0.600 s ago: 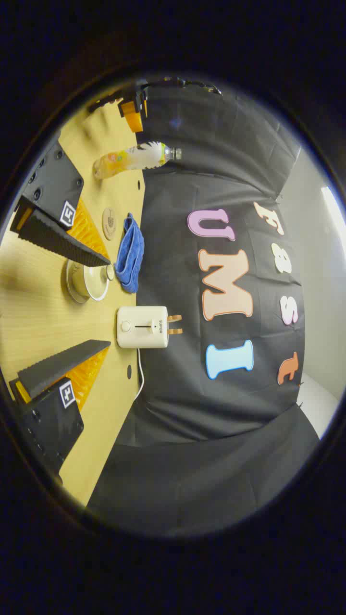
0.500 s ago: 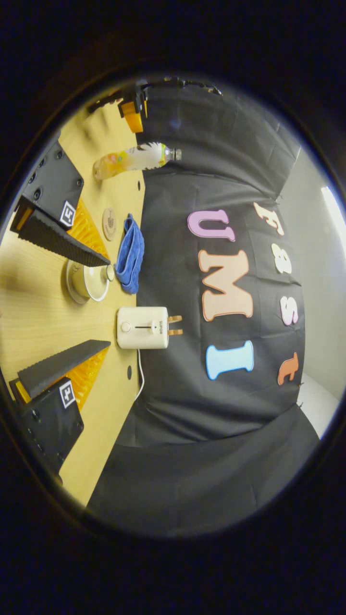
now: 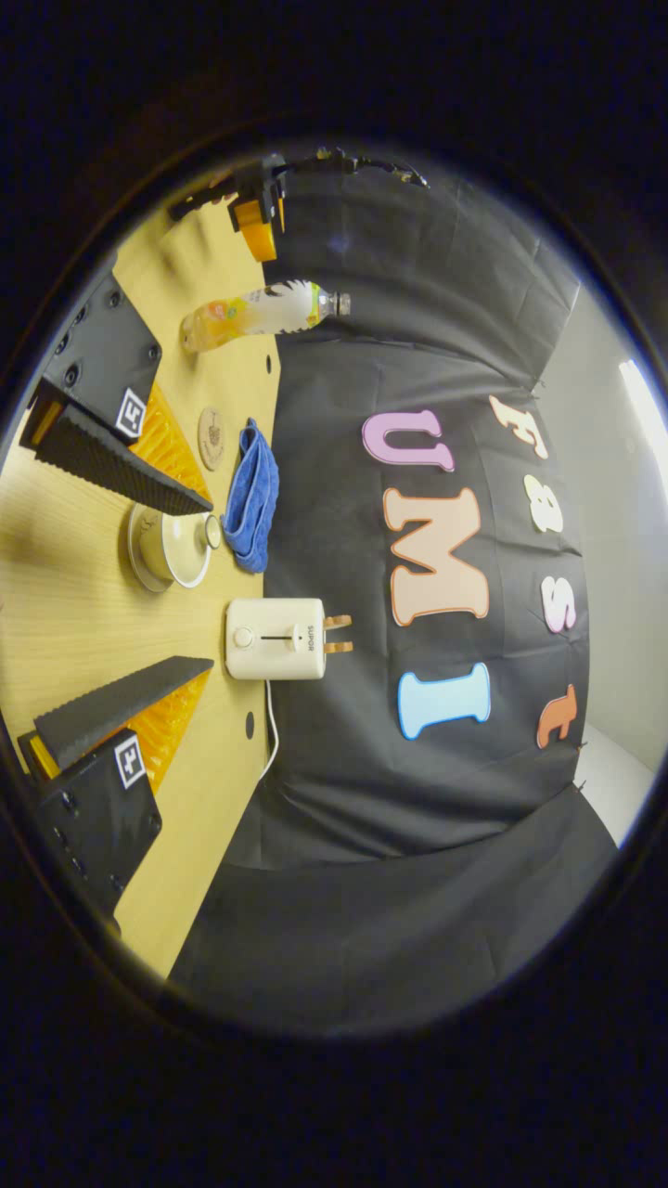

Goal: Open the teacup lid with one hand, grasp the water bottle and pour water into the teacup with the other hand; after pouring, place the water bottle on the coaster and then close the teacup lid.

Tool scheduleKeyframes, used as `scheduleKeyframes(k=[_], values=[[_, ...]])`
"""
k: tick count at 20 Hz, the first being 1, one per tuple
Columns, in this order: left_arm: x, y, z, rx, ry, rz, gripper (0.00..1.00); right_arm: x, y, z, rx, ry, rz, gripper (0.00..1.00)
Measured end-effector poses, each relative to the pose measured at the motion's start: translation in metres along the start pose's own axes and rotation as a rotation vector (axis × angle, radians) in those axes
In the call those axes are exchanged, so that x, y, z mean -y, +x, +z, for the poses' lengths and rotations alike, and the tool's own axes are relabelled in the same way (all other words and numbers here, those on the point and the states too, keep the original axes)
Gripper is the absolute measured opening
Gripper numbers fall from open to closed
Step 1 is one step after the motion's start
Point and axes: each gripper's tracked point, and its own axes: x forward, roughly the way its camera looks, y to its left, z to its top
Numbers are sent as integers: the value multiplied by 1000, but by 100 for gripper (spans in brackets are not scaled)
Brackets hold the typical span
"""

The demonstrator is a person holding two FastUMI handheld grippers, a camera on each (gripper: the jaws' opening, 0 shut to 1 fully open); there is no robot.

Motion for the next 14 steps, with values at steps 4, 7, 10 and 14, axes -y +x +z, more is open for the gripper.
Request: scheduleKeyframes(k=[4,7,10,14], values=[[0,0,0,0,0,0,94,-2,0,0,0,0,7,94],[1,0,-1,1,0,0,94,-1,0,0,0,0,8,94],[0,0,0,1,0,-1,94,-2,0,0,-1,0,7,94],[0,0,0,0,0,0,94,-7,2,-1,-5,0,32,98]])
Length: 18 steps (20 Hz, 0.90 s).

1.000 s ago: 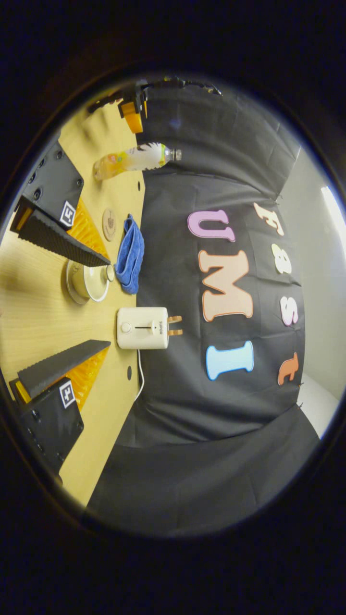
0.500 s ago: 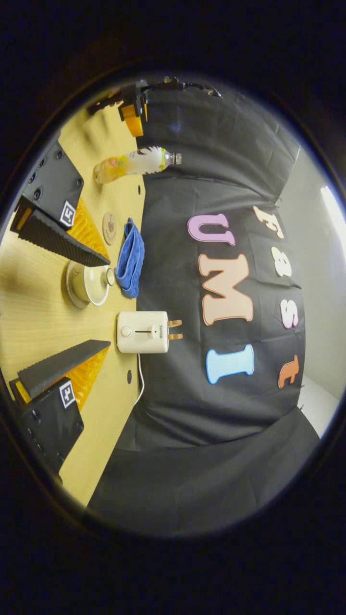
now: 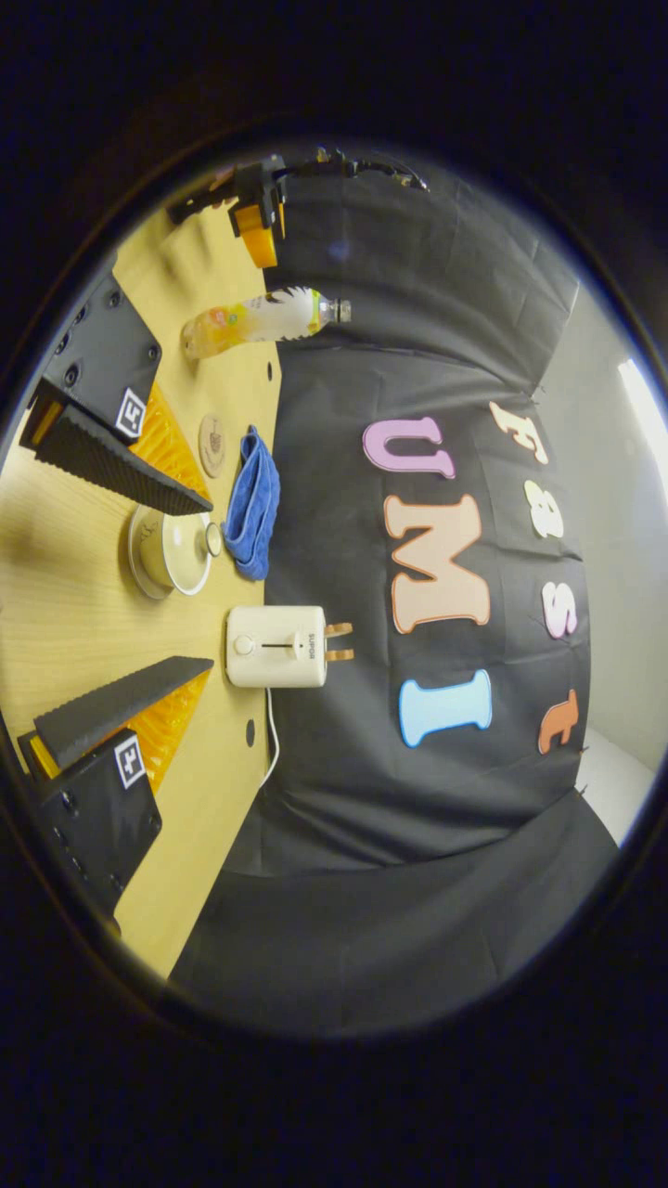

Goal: Open the teacup lid with one hand, grasp the water bottle and pour water into the teacup with the other hand; after pouring, place the water bottle on the coaster and then close the teacup lid.

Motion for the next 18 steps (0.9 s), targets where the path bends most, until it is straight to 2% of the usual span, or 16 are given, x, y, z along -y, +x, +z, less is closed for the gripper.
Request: scheduleKeyframes(k=[2,6,18], values=[[0,0,0,0,0,0,94,-2,3,0,0,0,12,100],[0,0,0,0,0,0,94,-10,13,-1,-3,0,43,98],[0,0,-1,0,-1,0,94,-37,82,-14,-84,-8,91,94]])
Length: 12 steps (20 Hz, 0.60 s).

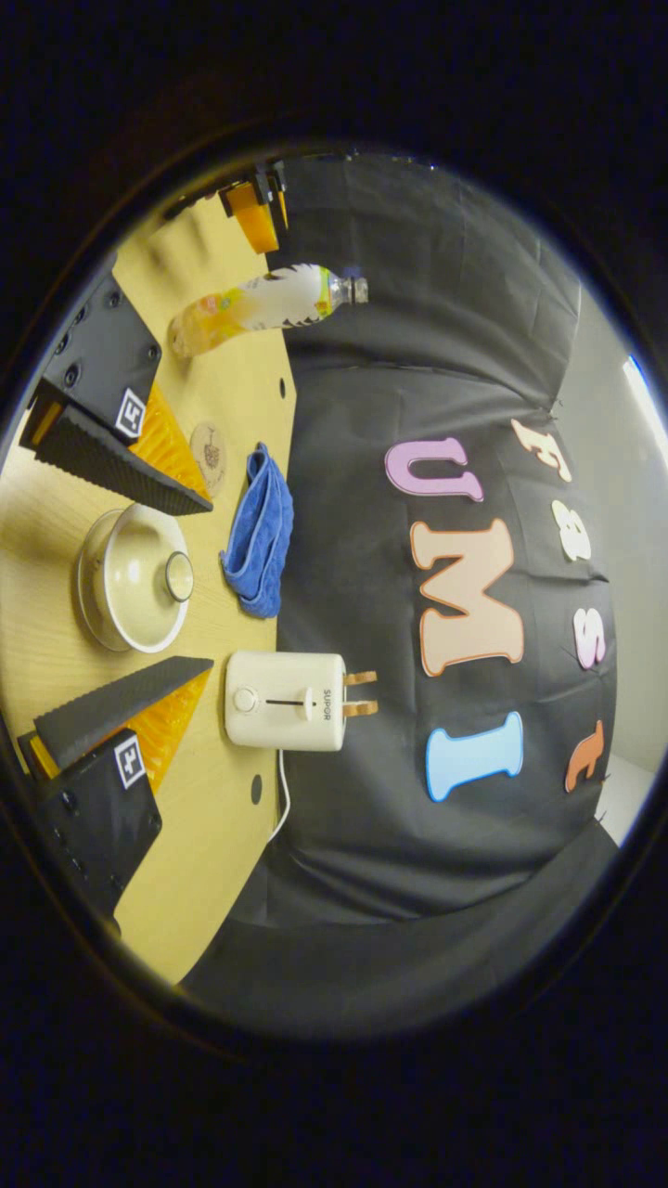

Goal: Open the teacup lid with one hand, grasp the water bottle and pour water into the teacup with the other hand; after pouring, place the water bottle on the coaster and then close the teacup lid.

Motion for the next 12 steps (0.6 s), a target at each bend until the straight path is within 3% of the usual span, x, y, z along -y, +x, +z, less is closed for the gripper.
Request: scheduleKeyframes(k=[4,12], values=[[-1,-1,1,0,0,-1,94,-5,12,-2,-27,-8,6,94],[-1,-1,1,-1,0,-1,94,-11,27,-11,-81,-43,29,57]])
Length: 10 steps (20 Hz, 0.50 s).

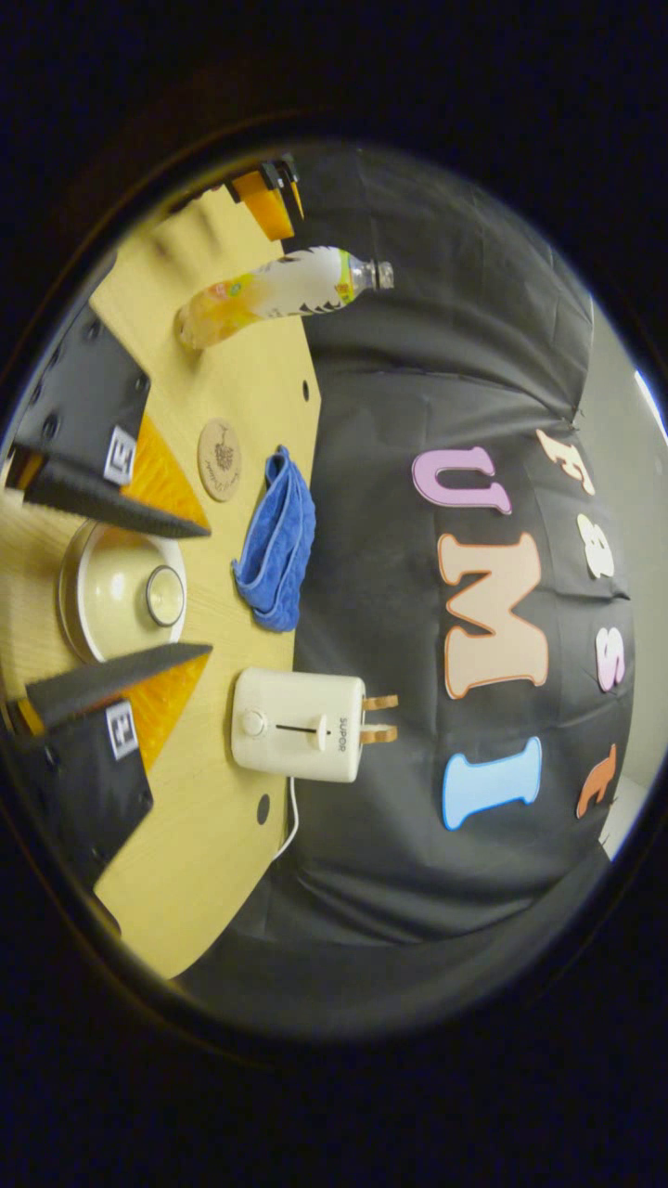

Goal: Open the teacup lid with one hand, grasp the water bottle and pour water into the teacup with the other hand; after pouring, place the water bottle on the coaster and then close the teacup lid.

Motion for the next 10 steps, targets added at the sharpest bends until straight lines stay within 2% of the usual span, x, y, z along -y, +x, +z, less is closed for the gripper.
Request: scheduleKeyframes(k=[4,10], values=[[0,0,0,0,0,0,92,4,1,-1,-5,10,-6,36],[2,0,0,1,0,-10,94,2,-3,4,27,4,-5,36]])
